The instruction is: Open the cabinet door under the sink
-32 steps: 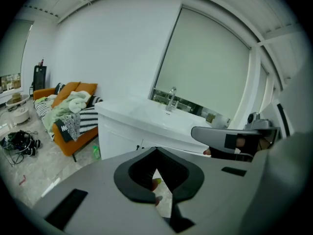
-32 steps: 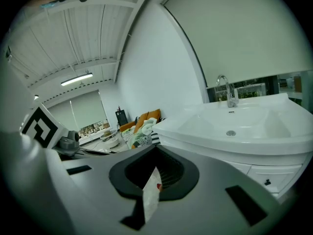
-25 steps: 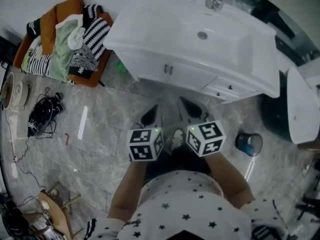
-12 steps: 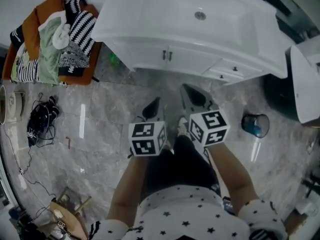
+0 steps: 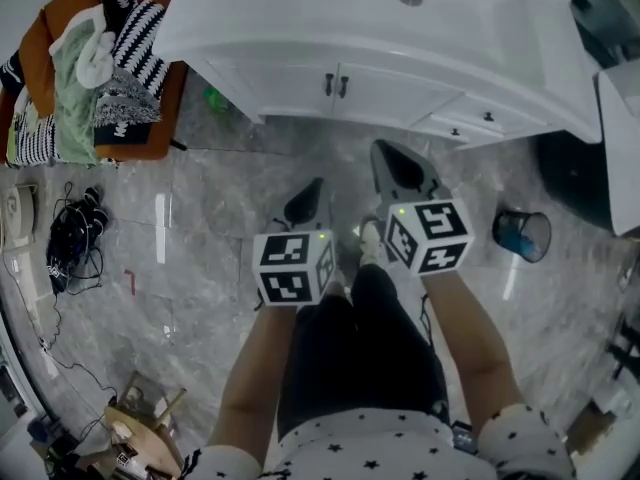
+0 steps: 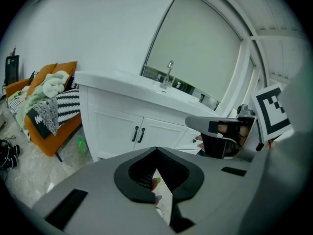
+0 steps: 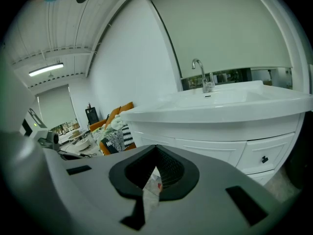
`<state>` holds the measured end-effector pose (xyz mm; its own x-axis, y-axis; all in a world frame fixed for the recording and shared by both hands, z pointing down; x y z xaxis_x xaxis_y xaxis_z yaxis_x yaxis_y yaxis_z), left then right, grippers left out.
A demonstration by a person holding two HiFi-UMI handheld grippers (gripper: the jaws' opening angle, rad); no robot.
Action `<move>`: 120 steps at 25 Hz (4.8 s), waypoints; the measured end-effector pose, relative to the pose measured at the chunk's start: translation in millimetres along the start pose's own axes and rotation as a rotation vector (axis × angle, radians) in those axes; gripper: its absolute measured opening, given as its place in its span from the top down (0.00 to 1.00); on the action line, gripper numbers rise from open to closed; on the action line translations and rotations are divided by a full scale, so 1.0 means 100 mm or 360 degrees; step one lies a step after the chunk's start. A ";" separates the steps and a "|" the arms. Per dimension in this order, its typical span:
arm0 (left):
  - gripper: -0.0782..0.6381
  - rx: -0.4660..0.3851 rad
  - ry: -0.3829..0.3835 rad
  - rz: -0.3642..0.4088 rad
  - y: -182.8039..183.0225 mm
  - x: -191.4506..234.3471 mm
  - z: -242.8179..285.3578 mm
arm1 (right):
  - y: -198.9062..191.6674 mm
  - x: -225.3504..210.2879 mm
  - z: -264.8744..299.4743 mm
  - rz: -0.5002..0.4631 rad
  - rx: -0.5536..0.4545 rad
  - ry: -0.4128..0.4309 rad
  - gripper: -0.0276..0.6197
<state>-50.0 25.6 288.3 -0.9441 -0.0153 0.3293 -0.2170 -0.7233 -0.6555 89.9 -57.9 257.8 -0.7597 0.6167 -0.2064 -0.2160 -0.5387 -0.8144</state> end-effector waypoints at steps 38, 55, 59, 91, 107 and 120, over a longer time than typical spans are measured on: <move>0.88 0.0106 0.0020 -0.0043 -0.74 1.06 1.53 | -0.79 -0.76 2.26 -0.0102 0.0142 -0.0086 0.89; 0.88 0.0131 0.0019 -0.0056 -0.75 1.20 1.66 | -0.81 -0.89 2.66 -0.0046 0.0167 -0.0154 0.80; 0.88 0.0136 0.0023 -0.0060 -0.74 1.24 1.70 | -0.78 -0.90 2.72 -0.0033 0.0160 -0.0193 0.80; 0.88 0.0166 0.0014 -0.0115 -0.82 1.28 1.75 | -0.87 -0.83 2.68 -0.0123 0.0101 -0.0286 0.88; 0.88 0.0147 0.0013 -0.0134 -0.77 1.20 1.74 | -0.97 -0.76 2.55 -0.0143 0.0120 -0.0251 0.89; 0.88 0.0150 0.0011 -0.0113 -0.80 1.12 1.68 | -1.09 -0.68 2.37 -0.0121 0.0125 -0.0264 0.89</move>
<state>-96.6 -34.4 491.4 -0.9289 0.0425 0.3678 -0.2592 -0.7841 -0.5639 19.7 -177.2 489.5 -0.8286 0.5578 -0.0486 -0.3187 -0.5412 -0.7782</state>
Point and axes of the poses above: the fingertips, and each gripper's own axes: z forward along the fingers, x to its left, y out of its top, the point moved 8 cm from there along -z, backward along the fingers, and after that the axes turned 5 degrees about x, right-handed, at the moved point
